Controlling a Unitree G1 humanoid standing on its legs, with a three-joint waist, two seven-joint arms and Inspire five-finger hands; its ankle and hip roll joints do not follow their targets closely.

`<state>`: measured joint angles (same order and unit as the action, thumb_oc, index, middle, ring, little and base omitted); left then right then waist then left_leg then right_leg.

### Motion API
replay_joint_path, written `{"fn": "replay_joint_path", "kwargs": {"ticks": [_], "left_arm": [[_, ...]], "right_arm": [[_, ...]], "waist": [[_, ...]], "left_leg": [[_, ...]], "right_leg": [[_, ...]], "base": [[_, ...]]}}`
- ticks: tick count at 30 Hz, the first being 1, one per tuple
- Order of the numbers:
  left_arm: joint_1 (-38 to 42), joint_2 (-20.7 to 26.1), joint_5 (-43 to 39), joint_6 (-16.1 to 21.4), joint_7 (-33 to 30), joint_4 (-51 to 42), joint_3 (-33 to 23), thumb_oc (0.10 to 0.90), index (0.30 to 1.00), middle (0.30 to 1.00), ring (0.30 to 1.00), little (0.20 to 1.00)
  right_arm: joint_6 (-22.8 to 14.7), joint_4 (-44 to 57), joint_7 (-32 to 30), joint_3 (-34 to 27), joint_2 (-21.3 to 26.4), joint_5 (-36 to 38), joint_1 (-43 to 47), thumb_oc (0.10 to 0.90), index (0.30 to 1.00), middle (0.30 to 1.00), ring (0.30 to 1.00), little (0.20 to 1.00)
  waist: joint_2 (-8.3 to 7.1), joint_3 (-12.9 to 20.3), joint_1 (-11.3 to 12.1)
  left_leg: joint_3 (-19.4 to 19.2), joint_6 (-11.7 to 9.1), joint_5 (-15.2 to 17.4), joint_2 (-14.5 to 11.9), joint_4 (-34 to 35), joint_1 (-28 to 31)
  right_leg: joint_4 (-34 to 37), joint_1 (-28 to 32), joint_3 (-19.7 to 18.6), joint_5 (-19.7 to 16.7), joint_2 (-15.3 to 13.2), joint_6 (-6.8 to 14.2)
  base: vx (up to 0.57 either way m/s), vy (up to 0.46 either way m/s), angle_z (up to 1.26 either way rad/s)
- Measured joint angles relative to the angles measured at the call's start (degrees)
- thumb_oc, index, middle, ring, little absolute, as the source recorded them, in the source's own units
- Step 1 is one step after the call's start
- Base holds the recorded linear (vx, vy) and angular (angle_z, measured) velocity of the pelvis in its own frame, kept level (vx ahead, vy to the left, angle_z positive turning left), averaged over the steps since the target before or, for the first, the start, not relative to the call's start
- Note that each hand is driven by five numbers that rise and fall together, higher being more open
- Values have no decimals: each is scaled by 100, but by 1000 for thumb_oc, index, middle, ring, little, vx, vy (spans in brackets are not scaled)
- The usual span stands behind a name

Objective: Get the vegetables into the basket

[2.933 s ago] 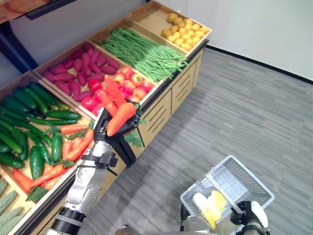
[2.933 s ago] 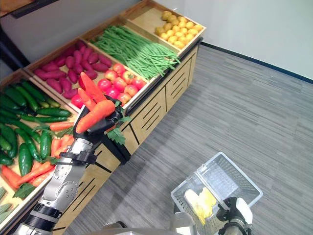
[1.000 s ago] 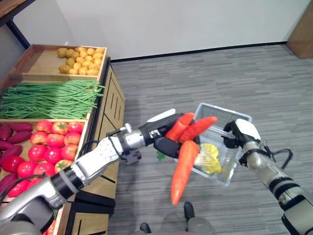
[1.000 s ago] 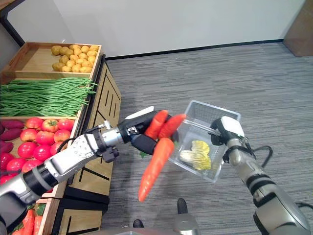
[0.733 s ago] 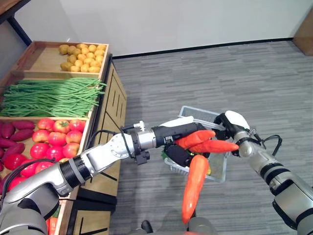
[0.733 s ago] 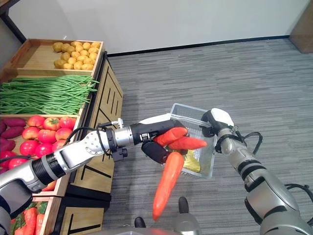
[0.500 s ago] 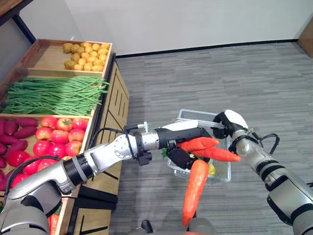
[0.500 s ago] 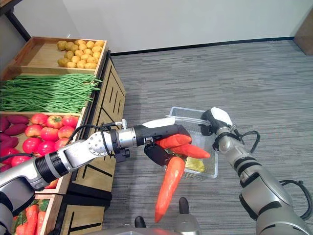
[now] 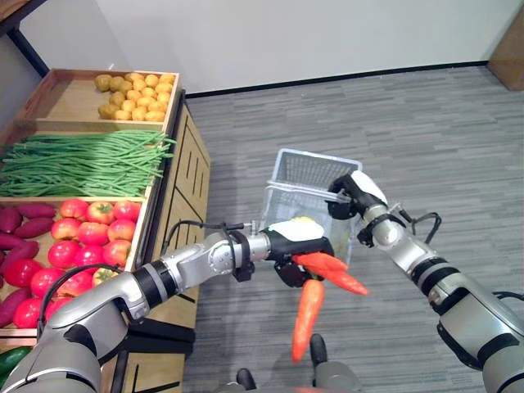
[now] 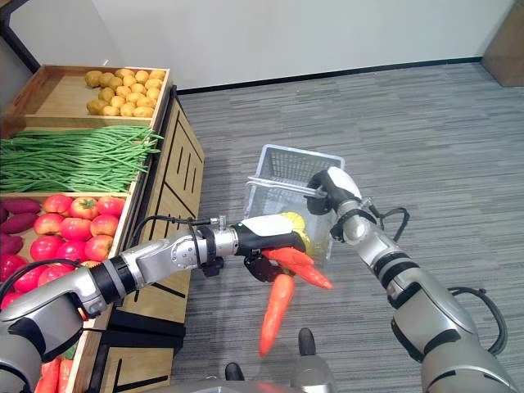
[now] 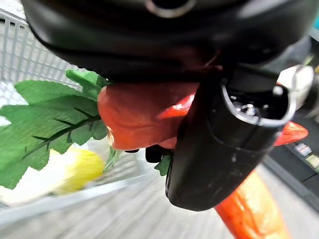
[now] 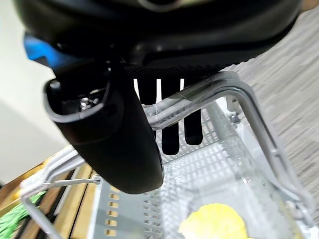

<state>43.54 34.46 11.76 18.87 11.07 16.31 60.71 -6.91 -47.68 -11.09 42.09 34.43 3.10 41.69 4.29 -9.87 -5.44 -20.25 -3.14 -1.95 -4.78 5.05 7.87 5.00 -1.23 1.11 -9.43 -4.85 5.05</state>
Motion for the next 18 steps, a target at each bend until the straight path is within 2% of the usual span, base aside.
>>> {"fn": "replay_joint_path", "kwargs": {"ticks": [7,11,15,18], "left_arm": [[-62,-493,933,36,-446,1344,-228,400,300,300,300,300],[-205,-617,1319,-105,-792,1770,-632,400,300,300,300,300],[-277,-767,1809,-449,-1295,2328,-912,400,300,300,300,300],[-287,-882,1989,-533,-1402,2618,-1097,400,300,300,300,300]], "right_arm": [[114,622,362,513,7,2,36,400,300,300,300,300],[222,698,561,650,-98,12,36,400,300,300,300,300],[384,1148,668,765,-68,242,35,400,300,300,300,300],[515,1438,744,837,-25,260,35,400,300,300,300,300]], "waist": [[-17,-9,-42],[-28,-16,-38],[-174,-105,-64],[-208,-126,-86]], "left_leg": [[-33,0,0,-18,0,-20],[-38,-2,-1,-29,0,-33],[-48,-6,-4,-39,0,-29],[-49,-6,-4,-37,0,-28]], "right_leg": [[-1,-41,-31,-1,24,-1],[-2,-56,-35,-3,38,-4],[-1,-58,-41,-8,47,-8],[-2,-56,-39,-8,48,-8]], "base": [[-2,-1,-1],[0,0,0],[0,0,0],[0,0,0]]}}
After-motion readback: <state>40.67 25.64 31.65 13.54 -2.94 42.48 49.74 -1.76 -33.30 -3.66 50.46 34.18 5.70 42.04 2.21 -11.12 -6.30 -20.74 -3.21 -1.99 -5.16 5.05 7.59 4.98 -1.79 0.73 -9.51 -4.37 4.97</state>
